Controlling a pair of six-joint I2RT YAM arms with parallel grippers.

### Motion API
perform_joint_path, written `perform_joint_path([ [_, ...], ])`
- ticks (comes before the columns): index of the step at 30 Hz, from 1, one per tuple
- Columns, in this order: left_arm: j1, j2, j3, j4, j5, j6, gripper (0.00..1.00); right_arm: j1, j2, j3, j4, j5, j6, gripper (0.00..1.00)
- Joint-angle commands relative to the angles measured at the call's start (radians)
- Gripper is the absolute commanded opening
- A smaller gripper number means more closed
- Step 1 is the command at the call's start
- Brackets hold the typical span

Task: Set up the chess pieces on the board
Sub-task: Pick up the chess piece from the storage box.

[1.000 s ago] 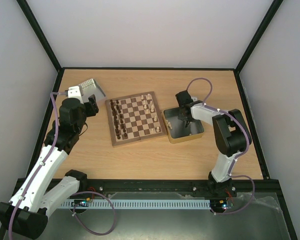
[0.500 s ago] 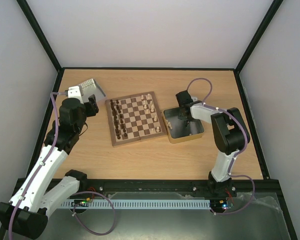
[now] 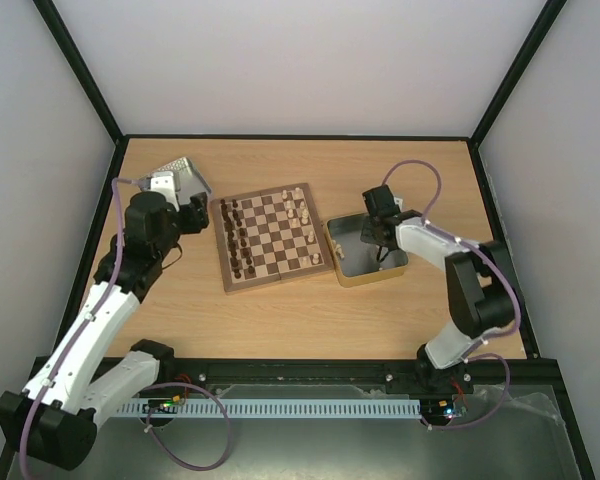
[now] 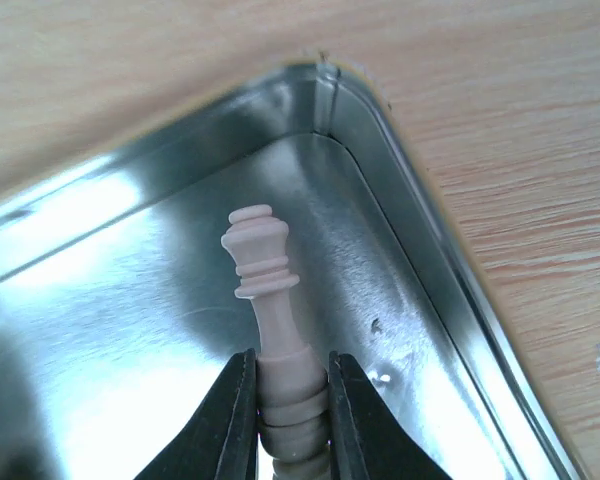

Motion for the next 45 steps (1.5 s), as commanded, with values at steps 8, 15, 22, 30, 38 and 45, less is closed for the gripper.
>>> perform_joint_path([
  [8,-0.031,0.225,0.027,0.248,0.653,-0.263,0.73,-0.002,-0.395,-0.154,0.23,-0.252,-0.043,0.1],
  [15,-0.19,0.415,0.138,0.4,0.809,-0.454,0.74,0.003,-0.581,-0.242,0.458,-0.56,-0.083,0.09],
  [22,-0.236,0.57,0.231,0.604,0.939,-0.669,0.74,0.004,-0.653,-0.249,0.544,-0.758,-0.092,0.1],
  [30,-0.284,0.717,0.43,0.457,0.947,-0.563,0.72,0.014,-0.654,-0.243,0.51,-0.789,-0.124,0.1],
  [38,-0.319,0.795,0.514,0.366,0.935,-0.495,0.57,0.022,-0.629,-0.228,0.489,-0.782,-0.135,0.11],
  [45,-0.34,0.831,0.555,0.303,0.94,-0.451,0.47,0.026,-0.621,-0.222,0.476,-0.779,-0.143,0.11],
])
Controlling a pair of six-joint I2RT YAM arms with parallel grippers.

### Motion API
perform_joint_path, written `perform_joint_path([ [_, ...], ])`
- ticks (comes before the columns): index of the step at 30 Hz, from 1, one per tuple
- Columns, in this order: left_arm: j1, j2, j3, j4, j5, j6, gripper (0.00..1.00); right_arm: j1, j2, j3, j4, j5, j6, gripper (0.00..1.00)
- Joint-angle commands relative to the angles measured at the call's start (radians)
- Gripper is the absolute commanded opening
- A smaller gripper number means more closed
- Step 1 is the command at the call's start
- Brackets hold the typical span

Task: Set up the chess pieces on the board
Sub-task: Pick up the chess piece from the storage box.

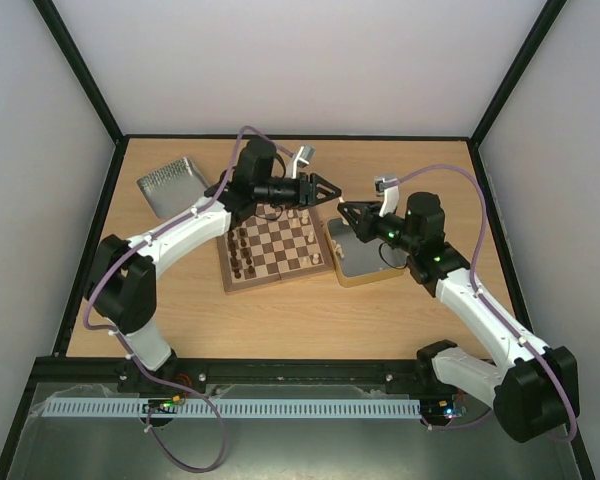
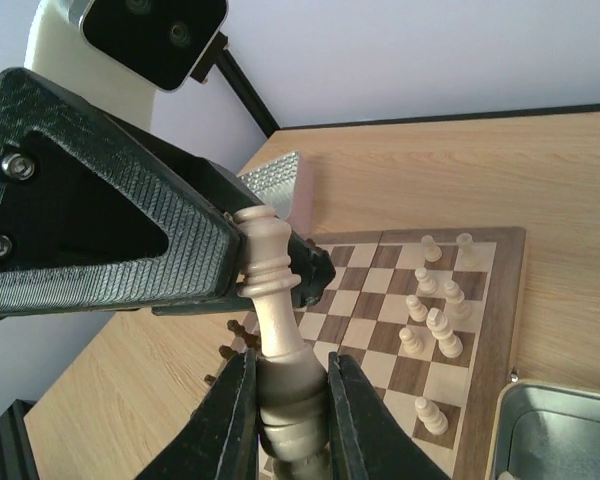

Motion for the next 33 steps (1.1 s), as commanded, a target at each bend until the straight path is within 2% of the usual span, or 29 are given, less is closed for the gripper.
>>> perform_joint_path([
  [1,-0.013,0.023,0.061,-0.065,0.022,0.047,0.45,0.011,0.007,0.024,-0.01,-0.012,-0.021,0.11],
  [3,-0.014,0.029,0.068,-0.068,0.025,0.047,0.41,0.012,0.01,0.026,-0.016,-0.012,-0.024,0.11],
  [15,-0.026,0.048,0.084,-0.078,0.045,0.059,0.28,0.022,0.024,0.042,-0.056,0.016,-0.037,0.11],
  [24,-0.027,0.035,0.091,-0.132,-0.012,0.115,0.03,0.022,0.071,0.073,-0.101,0.0,-0.024,0.1],
  [33,-0.008,-0.009,0.096,-0.21,-0.177,0.21,0.02,0.023,0.104,0.095,-0.134,-0.049,-0.018,0.1],
])
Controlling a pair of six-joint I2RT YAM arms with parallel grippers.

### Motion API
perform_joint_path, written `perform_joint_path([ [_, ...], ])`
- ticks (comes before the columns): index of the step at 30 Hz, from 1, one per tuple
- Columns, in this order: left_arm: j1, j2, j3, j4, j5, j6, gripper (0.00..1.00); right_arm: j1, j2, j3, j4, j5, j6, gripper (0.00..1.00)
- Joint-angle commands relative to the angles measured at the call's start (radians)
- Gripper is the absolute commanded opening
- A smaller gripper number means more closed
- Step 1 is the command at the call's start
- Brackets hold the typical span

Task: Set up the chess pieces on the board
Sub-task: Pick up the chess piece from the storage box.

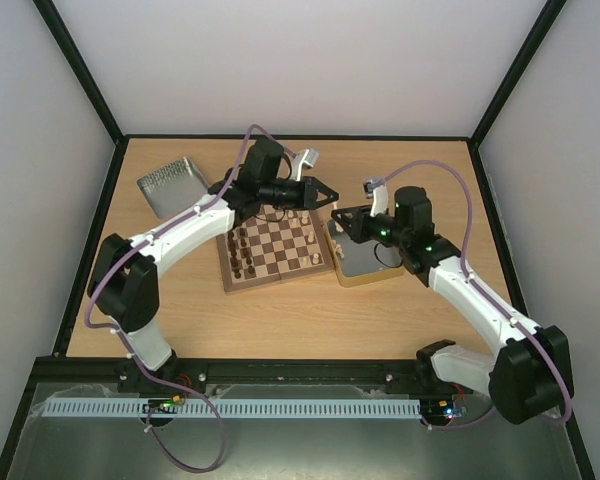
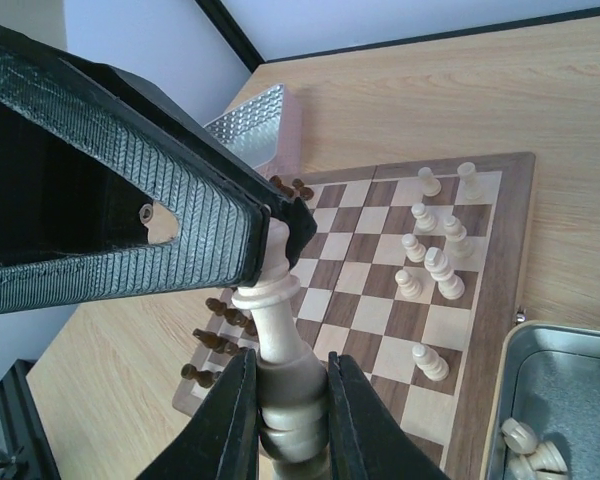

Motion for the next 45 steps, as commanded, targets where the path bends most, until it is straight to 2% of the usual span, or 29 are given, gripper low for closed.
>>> perform_joint_path([
  [1,0.014,-0.048,0.028,-0.054,-0.092,0.065,0.02,0.007,0.017,0.051,-0.025,-0.049,0.003,0.1],
  [8,0.039,-0.065,0.005,-0.05,-0.103,0.065,0.02,0.006,0.096,0.075,-0.001,-0.087,0.088,0.11],
  [14,0.058,-0.061,-0.01,-0.043,-0.083,0.026,0.02,0.013,0.162,0.079,0.117,-0.122,0.209,0.12],
  [19,0.06,-0.049,-0.03,-0.027,-0.058,-0.031,0.02,0.019,0.183,0.084,0.124,-0.114,0.209,0.14],
  [26,0.055,-0.008,-0.056,0.076,-0.019,-0.121,0.02,0.018,0.153,0.075,-0.068,0.176,0.072,0.13],
  [32,0.031,0.07,-0.038,0.153,0.005,-0.165,0.02,0.018,0.106,0.005,-0.046,0.341,0.088,0.14],
  [34,0.02,0.098,-0.022,0.156,0.007,-0.172,0.02,0.018,0.096,-0.014,-0.036,0.385,0.1,0.17],
  [37,0.011,0.13,-0.001,0.166,0.008,-0.192,0.02,0.018,0.092,-0.03,-0.033,0.431,0.119,0.28],
  [45,0.011,0.182,0.037,0.174,0.011,-0.212,0.02,0.019,0.065,-0.073,-0.034,0.429,0.124,0.44],
])
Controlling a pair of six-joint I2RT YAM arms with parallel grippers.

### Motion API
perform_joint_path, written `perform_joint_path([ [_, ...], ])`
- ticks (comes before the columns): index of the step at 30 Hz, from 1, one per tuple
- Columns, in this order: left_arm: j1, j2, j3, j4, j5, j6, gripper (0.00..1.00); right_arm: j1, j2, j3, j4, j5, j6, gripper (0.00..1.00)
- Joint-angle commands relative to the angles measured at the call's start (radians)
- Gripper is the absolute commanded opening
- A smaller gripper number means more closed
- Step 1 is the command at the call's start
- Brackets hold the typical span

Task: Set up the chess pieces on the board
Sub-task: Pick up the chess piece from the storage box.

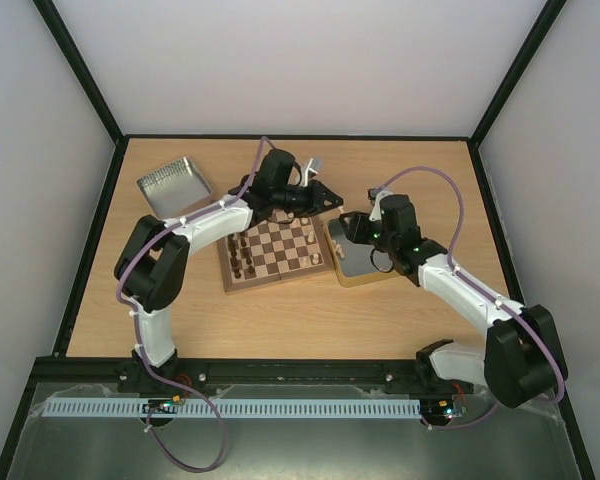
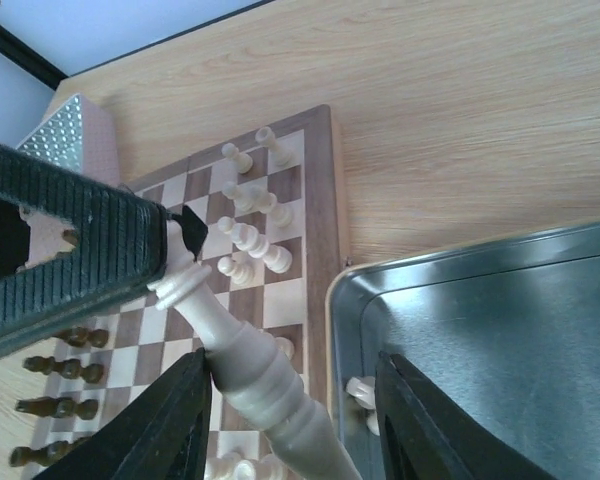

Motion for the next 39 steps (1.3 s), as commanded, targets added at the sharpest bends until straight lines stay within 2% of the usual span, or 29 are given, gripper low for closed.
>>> perform_joint_path([
  [1,0.003,0.015,0.057,0.011,0.021,-0.007,0.02,-0.014,-0.043,-0.038,-0.024,0.081,0.005,0.45],
  [6,0.006,0.015,0.082,-0.043,0.03,0.002,0.02,-0.013,-0.063,-0.06,-0.034,0.047,-0.034,0.55],
  [10,0.024,0.015,0.108,-0.101,0.067,-0.014,0.02,-0.013,-0.065,-0.071,-0.025,-0.03,-0.064,0.58],
  [13,0.035,0.011,0.107,-0.104,0.108,-0.054,0.02,-0.014,-0.069,-0.085,0.008,-0.109,-0.066,0.57],
  [20,0.039,-0.019,0.102,-0.094,0.185,-0.117,0.02,-0.013,-0.161,-0.133,0.11,-0.174,-0.073,0.56],
  [27,0.043,-0.061,0.102,-0.063,0.277,-0.183,0.02,-0.014,-0.305,-0.209,0.234,-0.178,-0.098,0.56],
  [33,0.047,-0.093,0.091,-0.034,0.303,-0.237,0.02,-0.014,-0.338,-0.212,0.255,-0.204,-0.098,0.57],
  [36,0.049,-0.105,0.078,0.011,0.318,-0.283,0.02,-0.014,-0.347,-0.22,0.264,-0.22,-0.092,0.55],
  [39,0.05,-0.113,0.077,0.016,0.317,-0.292,0.02,-0.014,-0.366,-0.235,0.283,-0.224,-0.074,0.46],
])
